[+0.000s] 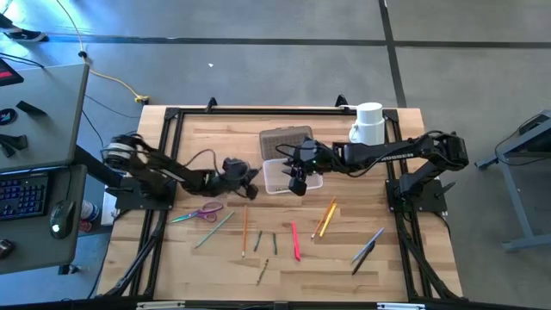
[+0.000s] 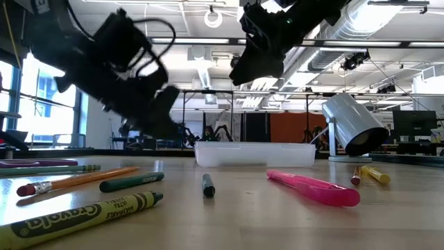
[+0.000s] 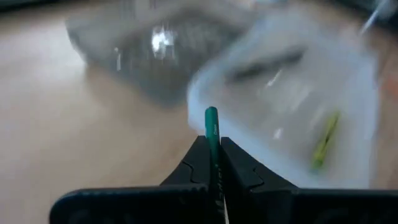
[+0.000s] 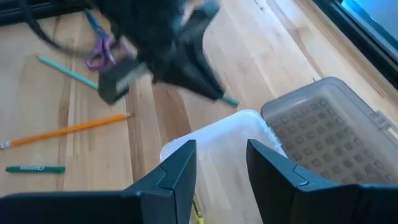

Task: Pick & place school supplies into a supply box
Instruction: Put the top green crayon into the gray supply box, then put the light blue pencil into the gray supply box

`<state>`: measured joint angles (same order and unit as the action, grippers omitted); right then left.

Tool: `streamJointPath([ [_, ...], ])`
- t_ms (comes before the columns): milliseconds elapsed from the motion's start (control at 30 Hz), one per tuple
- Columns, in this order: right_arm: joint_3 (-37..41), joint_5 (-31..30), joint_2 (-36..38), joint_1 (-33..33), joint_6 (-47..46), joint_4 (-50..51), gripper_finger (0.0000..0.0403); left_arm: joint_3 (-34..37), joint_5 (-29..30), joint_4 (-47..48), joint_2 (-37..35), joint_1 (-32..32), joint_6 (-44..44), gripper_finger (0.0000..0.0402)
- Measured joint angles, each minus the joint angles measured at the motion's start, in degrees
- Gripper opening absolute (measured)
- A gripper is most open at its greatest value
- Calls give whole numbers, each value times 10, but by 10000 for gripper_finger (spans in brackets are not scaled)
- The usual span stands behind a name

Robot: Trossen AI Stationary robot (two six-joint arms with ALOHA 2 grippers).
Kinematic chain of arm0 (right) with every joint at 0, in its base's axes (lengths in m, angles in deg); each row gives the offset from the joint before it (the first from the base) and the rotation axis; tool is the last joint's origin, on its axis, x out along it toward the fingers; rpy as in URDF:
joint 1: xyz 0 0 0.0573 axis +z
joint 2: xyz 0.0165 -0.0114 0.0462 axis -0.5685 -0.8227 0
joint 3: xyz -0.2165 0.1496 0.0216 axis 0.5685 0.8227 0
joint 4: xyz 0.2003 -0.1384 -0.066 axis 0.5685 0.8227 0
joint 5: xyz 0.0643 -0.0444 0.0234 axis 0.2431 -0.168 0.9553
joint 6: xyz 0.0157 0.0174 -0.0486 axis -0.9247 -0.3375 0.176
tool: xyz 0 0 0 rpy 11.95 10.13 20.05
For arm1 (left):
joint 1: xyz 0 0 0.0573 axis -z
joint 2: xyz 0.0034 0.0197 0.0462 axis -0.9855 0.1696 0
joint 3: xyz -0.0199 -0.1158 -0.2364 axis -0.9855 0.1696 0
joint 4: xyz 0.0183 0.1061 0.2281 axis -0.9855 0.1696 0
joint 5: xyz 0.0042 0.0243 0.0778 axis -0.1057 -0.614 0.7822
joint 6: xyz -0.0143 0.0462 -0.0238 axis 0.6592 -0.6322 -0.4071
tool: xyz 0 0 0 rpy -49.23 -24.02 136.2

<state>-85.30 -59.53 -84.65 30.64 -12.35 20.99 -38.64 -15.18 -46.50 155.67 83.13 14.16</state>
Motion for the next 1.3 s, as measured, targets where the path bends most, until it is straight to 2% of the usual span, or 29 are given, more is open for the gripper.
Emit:
streamJointPath([
  [200, 0, -1, 0, 0, -28, 12, 126, -1, 33, -10, -79, 0, -42, 39],
  [333, 0, -2, 0, 0, -33, 15, 126, -11, -25, -24, -85, 0, -64, 49],
  [433, 0, -13, 0, 0, -32, 16, 126, -46, -68, -17, -53, 1, -65, 50],
  [567, 0, -81, 0, 0, -28, 21, 126, -111, -80, 0, 8, 0, -95, 45],
  [700, 0, -122, 0, -5, -26, 39, 126, -181, -117, 71, 72, -7, -109, 59],
  [833, 0, -130, 1, -5, -15, 58, 126, -247, -101, 96, 124, -15, -118, 81],
  [967, 0, -145, 1, -5, -12, 86, 126, -301, -127, 157, 160, -34, -126, 94],
  [1167, 0, -164, 3, -5, -14, 115, 126, -360, -139, 285, 169, -64, -144, 117],
  [1300, 0, -171, 4, -5, -5, 118, 126, -400, -150, 407, 136, -72, -177, 134],
])
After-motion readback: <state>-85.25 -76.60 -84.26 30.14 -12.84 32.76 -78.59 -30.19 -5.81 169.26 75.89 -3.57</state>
